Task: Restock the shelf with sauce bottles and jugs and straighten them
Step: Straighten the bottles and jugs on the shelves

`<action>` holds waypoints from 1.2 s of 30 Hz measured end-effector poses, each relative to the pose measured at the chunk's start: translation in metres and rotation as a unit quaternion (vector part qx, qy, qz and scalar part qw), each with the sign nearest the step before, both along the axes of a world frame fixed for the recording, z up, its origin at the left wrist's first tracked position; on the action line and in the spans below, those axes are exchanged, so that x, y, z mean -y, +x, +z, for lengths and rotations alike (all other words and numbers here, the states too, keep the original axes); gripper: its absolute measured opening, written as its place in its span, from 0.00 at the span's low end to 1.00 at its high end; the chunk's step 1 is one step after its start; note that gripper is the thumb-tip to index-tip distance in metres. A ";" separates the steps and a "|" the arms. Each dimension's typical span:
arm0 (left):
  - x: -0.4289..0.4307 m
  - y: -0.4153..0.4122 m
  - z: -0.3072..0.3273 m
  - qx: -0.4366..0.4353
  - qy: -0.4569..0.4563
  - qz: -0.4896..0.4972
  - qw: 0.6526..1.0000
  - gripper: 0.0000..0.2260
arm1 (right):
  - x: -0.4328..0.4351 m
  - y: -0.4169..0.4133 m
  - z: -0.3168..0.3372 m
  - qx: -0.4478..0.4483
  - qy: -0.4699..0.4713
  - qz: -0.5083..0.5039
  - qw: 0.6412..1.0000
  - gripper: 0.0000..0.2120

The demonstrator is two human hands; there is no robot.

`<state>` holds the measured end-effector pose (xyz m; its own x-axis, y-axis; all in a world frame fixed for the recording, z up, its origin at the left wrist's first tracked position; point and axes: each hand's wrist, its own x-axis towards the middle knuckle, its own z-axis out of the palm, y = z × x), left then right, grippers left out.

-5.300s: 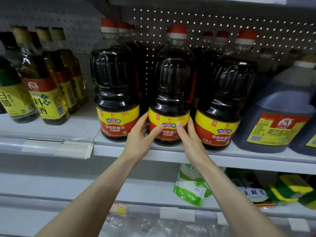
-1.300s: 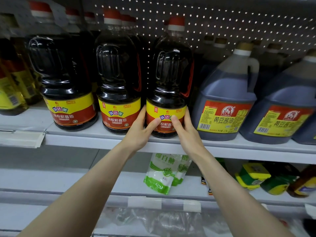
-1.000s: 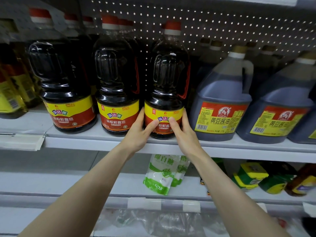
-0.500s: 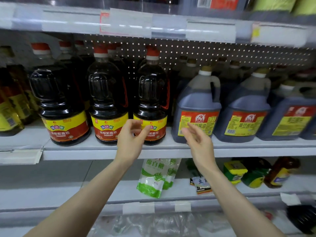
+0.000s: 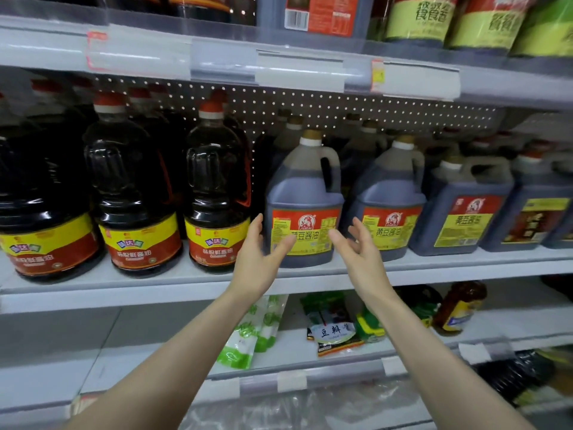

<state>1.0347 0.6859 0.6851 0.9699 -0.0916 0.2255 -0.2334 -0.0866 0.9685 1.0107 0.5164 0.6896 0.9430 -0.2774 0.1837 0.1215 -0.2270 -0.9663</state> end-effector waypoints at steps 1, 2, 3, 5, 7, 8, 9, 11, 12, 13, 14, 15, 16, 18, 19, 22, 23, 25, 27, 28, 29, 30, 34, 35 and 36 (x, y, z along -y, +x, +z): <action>0.004 0.003 -0.001 0.003 -0.005 -0.003 1.000 0.36 | 0.003 0.002 -0.001 -0.007 0.002 0.007 1.000 0.36; 0.008 0.007 -0.003 0.006 -0.002 0.000 1.000 0.37 | 0.006 0.004 -0.001 -0.013 0.005 0.016 1.000 0.37; 0.012 0.011 -0.005 0.011 -0.001 0.005 1.000 0.36 | 0.008 0.007 -0.001 -0.017 0.007 0.026 0.999 0.38; 0.020 0.017 -0.009 0.019 -0.009 0.010 1.000 0.33 | 0.013 0.014 -0.003 -0.026 0.005 0.043 0.999 0.41; 0.027 0.021 -0.012 0.026 -0.027 0.016 0.999 0.31 | 0.018 0.020 -0.006 -0.035 0.006 0.056 0.998 0.46; 0.029 0.022 -0.013 0.029 -0.028 0.020 0.999 0.30 | 0.019 0.022 -0.007 -0.039 0.007 0.063 0.997 0.48; 0.031 0.024 -0.016 0.035 -0.025 0.026 0.999 0.30 | 0.020 0.024 -0.009 -0.042 0.010 0.073 0.996 0.49; 0.035 0.026 -0.018 0.046 -0.018 0.040 0.998 0.29 | 0.022 0.029 -0.013 -0.043 0.016 0.096 0.994 0.50; 0.037 0.028 -0.018 0.047 -0.013 0.045 0.998 0.29 | 0.022 0.031 -0.013 -0.042 0.015 0.105 0.993 0.50; 0.038 0.030 -0.019 0.049 -0.013 0.047 0.998 0.28 | 0.023 0.034 -0.014 -0.041 0.012 0.112 0.993 0.50; 0.039 0.032 -0.019 0.050 -0.013 0.049 0.997 0.27 | 0.024 0.036 -0.013 -0.043 0.006 0.119 0.992 0.51; 0.041 0.034 -0.020 0.051 -0.014 0.052 0.997 0.25 | 0.025 0.039 -0.013 -0.044 0.000 0.126 0.991 0.50; 0.042 0.035 -0.021 0.050 -0.014 0.056 0.997 0.23 | 0.026 0.041 -0.013 -0.044 -0.007 0.132 0.990 0.50; 0.044 0.037 -0.021 0.051 -0.011 0.061 0.997 0.21 | 0.027 0.045 -0.014 -0.035 -0.020 0.136 0.990 0.50; 0.046 0.038 -0.022 0.052 -0.008 0.063 0.997 0.21 | 0.028 0.047 -0.015 -0.029 -0.024 0.135 0.990 0.51; 0.050 0.042 -0.024 0.046 -0.004 0.061 0.997 0.19 | 0.031 0.055 -0.022 -0.029 -0.034 0.130 0.990 0.52; 0.050 0.042 -0.025 0.042 -0.002 0.058 0.997 0.20 | 0.031 0.058 -0.025 -0.030 -0.035 0.129 0.991 0.52; 0.047 0.044 -0.028 0.033 0.001 0.055 0.998 0.20 | 0.030 0.063 -0.031 -0.031 -0.035 0.127 0.991 0.52; 0.043 0.046 -0.034 0.026 0.003 0.060 0.998 0.20 | 0.027 0.066 -0.036 -0.029 -0.039 0.124 0.991 0.50; 0.041 0.047 -0.036 0.023 0.006 0.062 0.998 0.21 | 0.027 0.067 -0.038 -0.024 -0.044 0.122 0.991 0.46; 0.040 0.048 -0.037 0.022 0.009 0.063 0.998 0.21 | 0.026 0.068 -0.040 -0.019 -0.049 0.120 0.991 0.41; 0.040 0.048 -0.038 0.021 0.012 0.063 0.998 0.20 | 0.027 0.069 -0.041 -0.018 -0.056 0.118 0.991 0.37; 0.039 0.051 -0.042 0.023 0.013 0.055 0.998 0.20 | 0.030 0.072 -0.044 -0.020 -0.069 0.106 0.992 0.31; 0.038 0.051 -0.042 0.024 0.015 0.053 0.998 0.21 | 0.030 0.072 -0.045 -0.019 -0.071 0.103 0.992 0.31; 0.038 0.052 -0.043 0.023 0.016 0.051 0.998 0.22 | 0.030 0.072 -0.045 -0.017 -0.073 0.102 0.992 0.30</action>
<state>1.0864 0.6483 0.6425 0.9630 -0.0003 0.2694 -0.2667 -0.1422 0.9532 1.0830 0.4865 0.6442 0.9833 -0.0524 0.1745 0.1467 -0.3397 -0.9290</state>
